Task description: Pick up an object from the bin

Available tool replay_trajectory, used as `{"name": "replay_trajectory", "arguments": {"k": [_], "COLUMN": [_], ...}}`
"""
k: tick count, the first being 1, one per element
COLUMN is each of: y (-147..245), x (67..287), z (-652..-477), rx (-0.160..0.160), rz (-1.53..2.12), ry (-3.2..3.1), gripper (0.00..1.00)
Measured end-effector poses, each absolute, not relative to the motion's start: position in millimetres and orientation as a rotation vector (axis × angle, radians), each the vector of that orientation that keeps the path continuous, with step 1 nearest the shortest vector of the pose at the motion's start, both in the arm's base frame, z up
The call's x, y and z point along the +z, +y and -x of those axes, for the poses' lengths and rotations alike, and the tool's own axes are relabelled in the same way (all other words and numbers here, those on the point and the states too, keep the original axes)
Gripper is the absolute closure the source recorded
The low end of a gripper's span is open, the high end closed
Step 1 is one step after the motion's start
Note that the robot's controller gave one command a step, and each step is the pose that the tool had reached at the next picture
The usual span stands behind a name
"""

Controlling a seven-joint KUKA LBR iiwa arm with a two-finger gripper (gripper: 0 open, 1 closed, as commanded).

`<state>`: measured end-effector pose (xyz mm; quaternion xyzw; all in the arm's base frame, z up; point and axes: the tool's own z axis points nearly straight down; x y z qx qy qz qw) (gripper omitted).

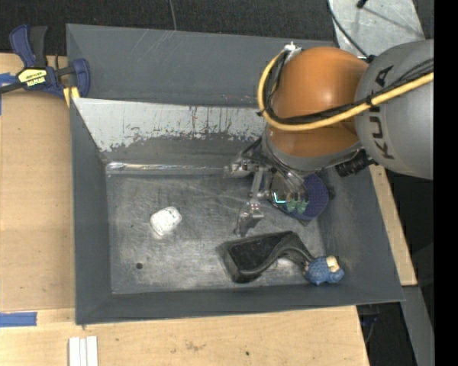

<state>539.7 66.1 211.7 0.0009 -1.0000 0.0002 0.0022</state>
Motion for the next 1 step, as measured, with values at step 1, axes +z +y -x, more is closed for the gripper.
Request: {"name": "replay_trajectory", "arguments": {"k": [1], "y": [65.9], "x": [190.8], "z": [-567.9], "rx": [-0.001], "rz": [-0.02], "ry": [-3.146], "gripper": [0.0]}}
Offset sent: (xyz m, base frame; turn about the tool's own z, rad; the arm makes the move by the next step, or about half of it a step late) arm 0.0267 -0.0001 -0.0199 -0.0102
